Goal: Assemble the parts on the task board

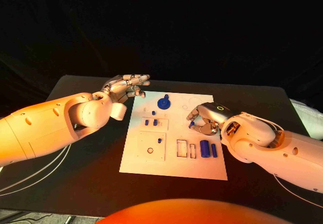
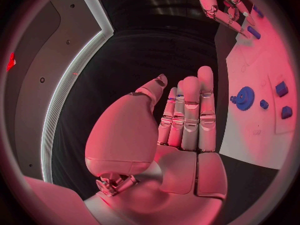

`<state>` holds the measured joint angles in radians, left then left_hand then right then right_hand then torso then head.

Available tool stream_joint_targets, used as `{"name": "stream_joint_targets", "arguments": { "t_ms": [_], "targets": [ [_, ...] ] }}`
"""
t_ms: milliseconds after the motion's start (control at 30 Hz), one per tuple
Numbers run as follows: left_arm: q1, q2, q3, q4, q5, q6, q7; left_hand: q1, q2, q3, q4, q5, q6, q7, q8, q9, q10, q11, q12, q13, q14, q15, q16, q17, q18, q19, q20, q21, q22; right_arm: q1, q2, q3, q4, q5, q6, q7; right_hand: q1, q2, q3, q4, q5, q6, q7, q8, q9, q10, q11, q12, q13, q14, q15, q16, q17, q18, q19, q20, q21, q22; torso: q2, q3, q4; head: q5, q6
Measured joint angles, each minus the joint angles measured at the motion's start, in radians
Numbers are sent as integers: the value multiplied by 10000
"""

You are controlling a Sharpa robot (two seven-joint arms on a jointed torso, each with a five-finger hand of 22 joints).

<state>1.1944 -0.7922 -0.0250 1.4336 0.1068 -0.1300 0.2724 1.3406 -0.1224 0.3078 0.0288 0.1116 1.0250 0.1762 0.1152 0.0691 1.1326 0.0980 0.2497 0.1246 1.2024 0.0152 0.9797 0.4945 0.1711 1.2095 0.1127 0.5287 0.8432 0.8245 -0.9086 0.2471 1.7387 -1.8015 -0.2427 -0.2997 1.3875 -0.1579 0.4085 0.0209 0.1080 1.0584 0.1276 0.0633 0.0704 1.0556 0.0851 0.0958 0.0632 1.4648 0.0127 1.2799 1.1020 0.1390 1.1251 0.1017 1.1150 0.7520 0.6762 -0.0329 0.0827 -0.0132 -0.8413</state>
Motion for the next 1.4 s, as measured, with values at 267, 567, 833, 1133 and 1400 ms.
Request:
{"name": "stream_joint_targets", "arguments": {
  "t_ms": [267,567,833,1133,1400],
  "targets": [
    [-5,6,-8,-14,-2,26,-10,0,0,0,0,0,0,0,0,0,1,0,0,-1,0,0,0,0,0,0,0,0,1,2,37,0,-85,-51,181,-44,50,51,72,71,-36,224,-45,59,30,232,-32,106,0,7,-7,61,124,1,110,-32,75,102,4,6,-7,-35,-20],
    [-9,11,-11,-20,-4,56,-31,0,0,-58,0,0,-34,-34,0,1,1,0,57,-2,0,0,0,-17,0,0,0,0,-16,2,85,0,-141,-76,313,-48,142,142,309,161,-100,584,-47,136,79,670,-54,221,-3,1,-76,237,312,0,238,-49,189,296,6,6,-2,-52,-46],
    [-11,11,-12,-22,-4,74,-50,0,0,-57,-1,0,-34,-34,0,1,1,0,57,-3,0,0,0,-16,0,0,0,1,-16,15,171,13,-253,-115,332,-54,263,397,697,77,-527,995,-28,254,125,1178,-113,350,-13,0,-150,382,529,1,447,-120,423,618,6,3,4,-69,-69],
    [-12,10,-12,-24,-5,92,-68,0,0,-56,-1,0,-34,-34,0,1,1,-1,57,-2,0,1,0,-16,1,0,0,1,-15,4,234,-2,-310,-150,138,-52,395,527,886,-58,-604,1096,-23,281,184,1343,50,427,34,35,-256,507,678,1,556,-156,595,896,-3,0,1,-95,-104],
    [-15,13,-12,-30,-6,106,-83,3,3,-82,24,0,-34,-34,0,1,2,-1,57,6,-1,1,0,-24,0,0,0,1,-19,119,15,33,88,114,-272,-23,396,527,956,-129,-635,1163,-20,279,185,1388,95,453,43,0,-291,552,721,1,628,-157,664,961,-8,1,-12,-111,-67]
  ]
}}
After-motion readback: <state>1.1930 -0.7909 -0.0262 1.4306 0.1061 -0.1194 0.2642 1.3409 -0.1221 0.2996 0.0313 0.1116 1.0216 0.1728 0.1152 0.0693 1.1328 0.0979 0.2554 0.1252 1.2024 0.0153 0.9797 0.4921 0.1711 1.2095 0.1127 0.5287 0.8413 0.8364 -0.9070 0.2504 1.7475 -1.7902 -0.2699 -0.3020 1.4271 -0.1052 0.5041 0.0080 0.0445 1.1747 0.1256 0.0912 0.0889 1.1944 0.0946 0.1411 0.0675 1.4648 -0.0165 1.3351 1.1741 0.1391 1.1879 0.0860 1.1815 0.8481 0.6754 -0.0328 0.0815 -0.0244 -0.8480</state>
